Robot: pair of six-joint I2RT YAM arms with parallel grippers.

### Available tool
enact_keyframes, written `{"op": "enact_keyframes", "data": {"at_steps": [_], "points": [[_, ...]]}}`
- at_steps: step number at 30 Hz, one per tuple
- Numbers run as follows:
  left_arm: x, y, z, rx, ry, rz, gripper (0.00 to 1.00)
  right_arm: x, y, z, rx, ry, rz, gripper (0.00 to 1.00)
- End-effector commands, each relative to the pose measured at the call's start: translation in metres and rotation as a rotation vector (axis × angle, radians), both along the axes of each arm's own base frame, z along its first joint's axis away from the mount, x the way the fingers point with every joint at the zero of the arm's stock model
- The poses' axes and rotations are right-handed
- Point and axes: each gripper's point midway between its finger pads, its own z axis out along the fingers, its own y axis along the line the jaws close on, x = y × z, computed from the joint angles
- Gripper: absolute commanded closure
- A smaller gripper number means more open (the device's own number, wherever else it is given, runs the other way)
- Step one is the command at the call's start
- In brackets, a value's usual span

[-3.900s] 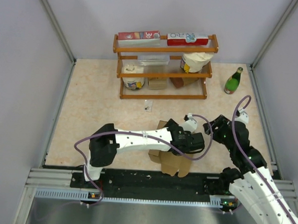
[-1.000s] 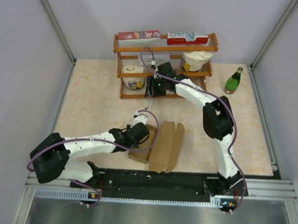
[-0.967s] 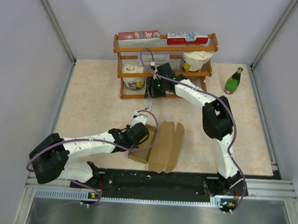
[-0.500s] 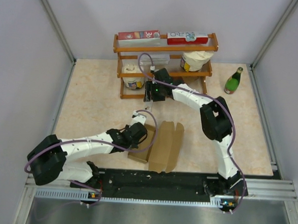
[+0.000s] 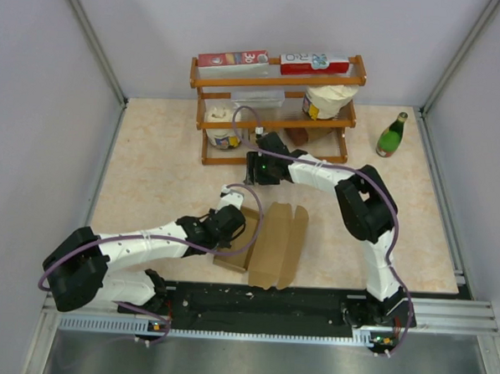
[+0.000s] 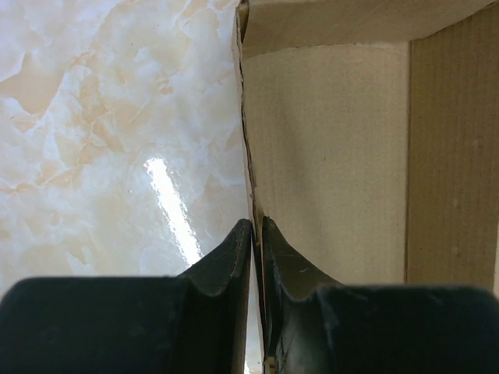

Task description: Fold the paper box

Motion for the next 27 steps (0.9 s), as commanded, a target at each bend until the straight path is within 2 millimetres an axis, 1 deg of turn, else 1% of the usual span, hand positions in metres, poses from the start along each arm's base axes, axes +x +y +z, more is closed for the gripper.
{"op": "enact_keyframes", "data": {"at_steps": [1, 5, 8, 10, 12, 16, 22, 27], "points": [[0.003, -0.002, 0.007, -0.043, -0.03, 0.012, 0.84, 0.005, 0.008, 0.013, 0.045, -0.057, -0.037, 0.42], [0.004, -0.002, 0.008, -0.046, -0.032, 0.014, 0.84, 0.005, 0.012, 0.01, 0.054, -0.058, -0.048, 0.42], [0.004, -0.002, 0.007, -0.046, -0.032, 0.014, 0.84, 0.004, 0.015, 0.003, 0.051, -0.044, -0.039, 0.44], [0.003, -0.002, 0.008, -0.048, -0.032, 0.013, 0.84, 0.004, 0.018, 0.001, 0.047, -0.044, -0.035, 0.46], [0.003, -0.002, 0.007, -0.047, -0.031, 0.013, 0.84, 0.002, 0.021, -0.002, 0.047, -0.039, -0.03, 0.51], [0.004, -0.001, 0.008, -0.051, -0.034, 0.014, 0.84, 0.003, 0.021, -0.009, 0.04, -0.028, -0.032, 0.59], [0.003, -0.001, 0.007, -0.05, -0.033, 0.014, 0.84, 0.006, 0.02, -0.016, 0.026, -0.03, -0.05, 0.66], [0.004, -0.002, 0.008, -0.053, -0.035, 0.014, 0.84, 0.008, 0.022, -0.02, 0.031, -0.027, -0.057, 0.76]]}}
